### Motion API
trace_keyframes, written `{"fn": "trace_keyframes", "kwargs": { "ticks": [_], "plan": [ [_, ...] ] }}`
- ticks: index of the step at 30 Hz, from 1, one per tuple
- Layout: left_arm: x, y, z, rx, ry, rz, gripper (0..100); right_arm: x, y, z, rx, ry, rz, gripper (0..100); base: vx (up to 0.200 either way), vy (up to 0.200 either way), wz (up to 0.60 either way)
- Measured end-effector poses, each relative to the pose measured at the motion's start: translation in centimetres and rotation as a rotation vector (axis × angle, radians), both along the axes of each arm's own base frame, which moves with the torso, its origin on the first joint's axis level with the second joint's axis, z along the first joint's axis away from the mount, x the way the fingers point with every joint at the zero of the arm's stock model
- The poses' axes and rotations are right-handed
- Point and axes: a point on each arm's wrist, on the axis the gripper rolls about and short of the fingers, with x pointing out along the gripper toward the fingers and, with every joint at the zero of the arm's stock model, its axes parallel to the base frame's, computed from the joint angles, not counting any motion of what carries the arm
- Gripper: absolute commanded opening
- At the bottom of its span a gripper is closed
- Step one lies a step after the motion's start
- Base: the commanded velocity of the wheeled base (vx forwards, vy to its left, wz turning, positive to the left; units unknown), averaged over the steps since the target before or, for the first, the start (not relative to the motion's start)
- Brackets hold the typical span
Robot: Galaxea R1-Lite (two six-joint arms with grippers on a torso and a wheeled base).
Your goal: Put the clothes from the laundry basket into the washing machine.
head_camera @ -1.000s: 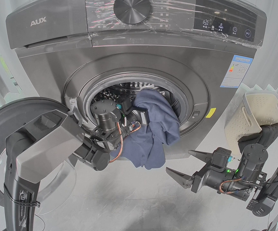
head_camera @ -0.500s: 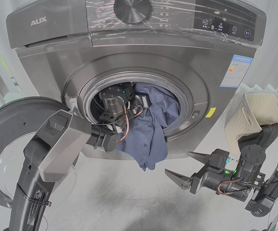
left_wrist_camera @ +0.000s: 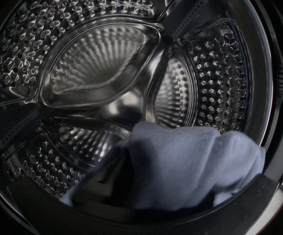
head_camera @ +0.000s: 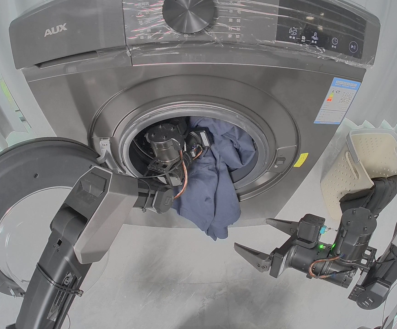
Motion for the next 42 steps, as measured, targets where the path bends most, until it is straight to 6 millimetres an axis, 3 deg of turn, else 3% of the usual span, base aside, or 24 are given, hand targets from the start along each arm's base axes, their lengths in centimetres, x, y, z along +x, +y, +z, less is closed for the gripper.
{"fn": "trace_keyframes", "kwargs": {
  "ticks": [8,20,30,31,42],
  "plan": [
    [-1.2,0.3,-2.5,0.085,0.164,-0.007,100,0.0,0.0,-0.1,-0.004,0.004,0.001,100,0.000,0.000,0.00],
    [-4.9,0.3,-2.8,0.211,0.350,-0.106,100,0.0,0.1,-0.2,-0.005,0.004,0.003,100,0.000,0.000,0.00],
    [-4.4,-0.6,-5.6,0.273,0.370,-0.112,100,0.0,0.2,-0.1,-0.003,0.002,0.008,100,0.000,0.000,0.00],
    [-4.3,-0.7,-5.9,0.277,0.372,-0.112,0,0.0,0.3,-0.1,-0.003,0.002,0.008,100,0.000,0.000,0.00],
    [-3.4,-1.3,-6.4,0.274,0.350,-0.110,0,0.1,0.3,-0.1,0.001,-0.002,0.008,100,0.000,0.000,0.00]
  ]
}}
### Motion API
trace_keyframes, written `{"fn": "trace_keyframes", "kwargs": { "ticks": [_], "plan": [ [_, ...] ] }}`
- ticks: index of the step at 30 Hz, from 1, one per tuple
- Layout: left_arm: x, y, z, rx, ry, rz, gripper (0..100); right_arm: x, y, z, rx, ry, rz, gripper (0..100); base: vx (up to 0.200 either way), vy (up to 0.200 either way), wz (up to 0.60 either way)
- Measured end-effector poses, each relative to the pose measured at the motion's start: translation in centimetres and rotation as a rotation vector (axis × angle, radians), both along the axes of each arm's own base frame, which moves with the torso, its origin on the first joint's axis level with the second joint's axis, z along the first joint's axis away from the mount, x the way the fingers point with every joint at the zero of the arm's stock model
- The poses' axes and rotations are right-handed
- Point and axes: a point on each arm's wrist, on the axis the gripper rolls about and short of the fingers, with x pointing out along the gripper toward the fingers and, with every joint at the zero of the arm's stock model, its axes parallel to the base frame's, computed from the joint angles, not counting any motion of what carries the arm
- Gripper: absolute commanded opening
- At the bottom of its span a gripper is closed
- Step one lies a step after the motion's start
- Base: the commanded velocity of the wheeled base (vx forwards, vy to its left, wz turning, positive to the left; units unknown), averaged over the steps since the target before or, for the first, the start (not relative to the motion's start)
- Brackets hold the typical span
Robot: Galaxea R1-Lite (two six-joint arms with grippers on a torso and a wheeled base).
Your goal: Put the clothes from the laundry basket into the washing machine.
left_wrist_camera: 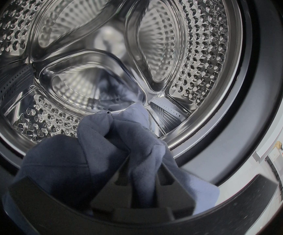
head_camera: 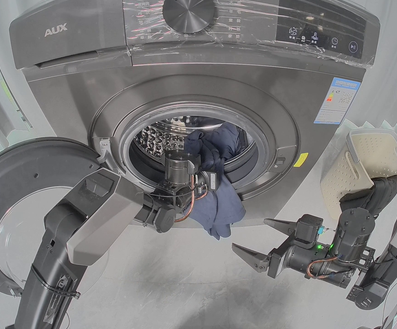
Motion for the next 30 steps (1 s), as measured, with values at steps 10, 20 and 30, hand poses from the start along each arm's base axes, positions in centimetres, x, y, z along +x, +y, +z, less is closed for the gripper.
{"fn": "trace_keyframes", "kwargs": {
  "ticks": [10,20,30],
  "plan": [
    [2.0,0.1,5.0,-0.123,-0.160,0.072,0,0.0,0.1,0.0,0.002,0.000,0.004,100,0.000,0.000,0.00],
    [3.2,0.7,6.2,-0.184,-0.228,0.127,100,-0.1,0.2,0.0,0.003,-0.001,0.006,100,0.000,0.000,0.00],
    [1.3,0.2,3.5,-0.095,-0.091,0.072,100,0.0,0.2,0.0,0.003,-0.001,0.005,100,0.000,0.000,0.00]
  ]
}}
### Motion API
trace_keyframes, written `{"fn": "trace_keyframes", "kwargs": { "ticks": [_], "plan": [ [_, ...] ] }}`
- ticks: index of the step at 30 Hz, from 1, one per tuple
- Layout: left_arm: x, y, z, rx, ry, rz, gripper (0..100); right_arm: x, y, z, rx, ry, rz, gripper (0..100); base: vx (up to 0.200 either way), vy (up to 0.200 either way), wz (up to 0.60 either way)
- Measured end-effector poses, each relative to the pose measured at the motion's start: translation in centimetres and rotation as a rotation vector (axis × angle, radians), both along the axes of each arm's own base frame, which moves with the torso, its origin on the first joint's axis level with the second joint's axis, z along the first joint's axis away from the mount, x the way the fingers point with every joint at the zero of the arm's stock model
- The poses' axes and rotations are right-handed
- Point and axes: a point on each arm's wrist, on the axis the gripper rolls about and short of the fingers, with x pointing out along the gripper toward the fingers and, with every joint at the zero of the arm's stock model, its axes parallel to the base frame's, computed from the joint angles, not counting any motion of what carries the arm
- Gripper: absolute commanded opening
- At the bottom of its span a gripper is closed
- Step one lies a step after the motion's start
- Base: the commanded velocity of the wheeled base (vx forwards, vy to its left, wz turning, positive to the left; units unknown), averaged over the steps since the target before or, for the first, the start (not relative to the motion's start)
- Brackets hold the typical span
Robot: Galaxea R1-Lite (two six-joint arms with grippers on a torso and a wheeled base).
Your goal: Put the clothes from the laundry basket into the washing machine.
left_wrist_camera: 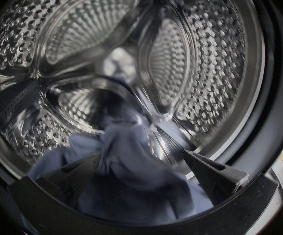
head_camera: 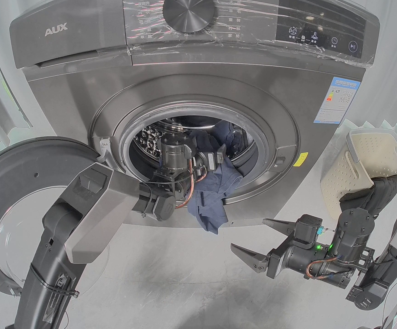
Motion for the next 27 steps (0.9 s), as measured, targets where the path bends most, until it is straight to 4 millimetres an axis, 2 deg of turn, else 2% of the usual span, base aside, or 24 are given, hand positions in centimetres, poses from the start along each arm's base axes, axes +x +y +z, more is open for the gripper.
{"fn": "trace_keyframes", "kwargs": {
  "ticks": [7,12,13,20,27],
  "plan": [
    [-2.2,-0.4,-1.8,0.090,0.083,-0.074,100,0.0,0.0,0.0,0.000,0.000,0.002,100,0.000,0.000,0.00],
    [-2.4,-0.5,-2.5,0.112,0.097,-0.081,100,0.0,0.0,0.0,0.001,-0.001,0.003,100,0.000,0.000,0.00],
    [-2.4,-0.5,-2.6,0.118,0.098,-0.081,0,0.0,0.0,0.0,0.001,-0.001,0.003,100,0.000,0.000,0.00],
    [-2.2,-0.7,-2.8,0.115,0.097,-0.085,0,-0.1,0.1,0.0,0.001,-0.001,0.007,100,0.000,0.000,0.00],
    [-0.7,-0.8,-0.3,0.050,-0.003,-0.027,0,-0.1,0.2,0.0,0.001,-0.001,0.009,100,0.000,0.000,0.00]
  ]
}}
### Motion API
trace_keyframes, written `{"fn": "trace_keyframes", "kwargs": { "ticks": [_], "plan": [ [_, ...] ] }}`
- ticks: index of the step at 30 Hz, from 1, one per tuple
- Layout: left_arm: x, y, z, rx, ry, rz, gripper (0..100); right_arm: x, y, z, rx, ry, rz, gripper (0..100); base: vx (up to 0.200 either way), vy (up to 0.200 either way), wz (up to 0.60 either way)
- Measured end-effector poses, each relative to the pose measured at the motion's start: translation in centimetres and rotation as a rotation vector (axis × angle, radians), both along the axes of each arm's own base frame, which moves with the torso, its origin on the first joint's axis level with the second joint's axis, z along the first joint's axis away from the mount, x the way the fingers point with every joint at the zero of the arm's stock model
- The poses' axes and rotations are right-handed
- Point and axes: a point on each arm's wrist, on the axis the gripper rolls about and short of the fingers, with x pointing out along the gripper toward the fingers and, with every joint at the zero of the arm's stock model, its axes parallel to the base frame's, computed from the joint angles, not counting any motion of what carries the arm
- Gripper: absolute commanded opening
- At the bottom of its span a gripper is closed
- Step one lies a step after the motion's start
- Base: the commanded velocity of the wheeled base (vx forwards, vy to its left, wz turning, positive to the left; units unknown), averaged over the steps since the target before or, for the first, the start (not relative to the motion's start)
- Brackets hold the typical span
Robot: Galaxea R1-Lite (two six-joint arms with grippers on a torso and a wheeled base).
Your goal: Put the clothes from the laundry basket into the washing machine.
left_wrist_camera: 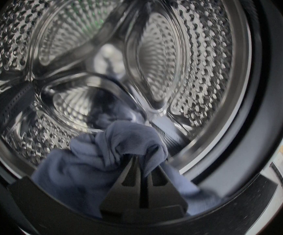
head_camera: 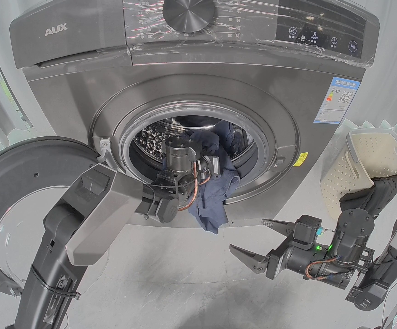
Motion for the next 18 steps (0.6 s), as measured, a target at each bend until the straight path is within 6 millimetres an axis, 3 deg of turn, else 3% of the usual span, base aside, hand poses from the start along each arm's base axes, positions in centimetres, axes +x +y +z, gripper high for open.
{"fn": "trace_keyframes", "kwargs": {
  "ticks": [5,9,10,18],
  "plan": [
    [1.4,0.4,2.4,-0.074,-0.091,0.055,0,0.0,0.0,0.0,0.000,-0.001,0.000,100,0.000,0.000,0.00],
    [2.3,1.0,2.8,-0.104,-0.121,0.086,0,0.0,0.0,0.0,0.001,0.000,0.000,100,0.000,0.000,0.00],
    [2.4,1.1,2.7,-0.108,-0.127,0.089,100,0.0,0.0,0.0,0.001,0.000,-0.001,100,0.000,0.000,0.00],
    [2.1,1.1,1.8,-0.105,-0.108,0.078,100,0.0,0.0,0.0,0.001,0.001,-0.001,100,0.000,0.000,0.00]
  ]
}}
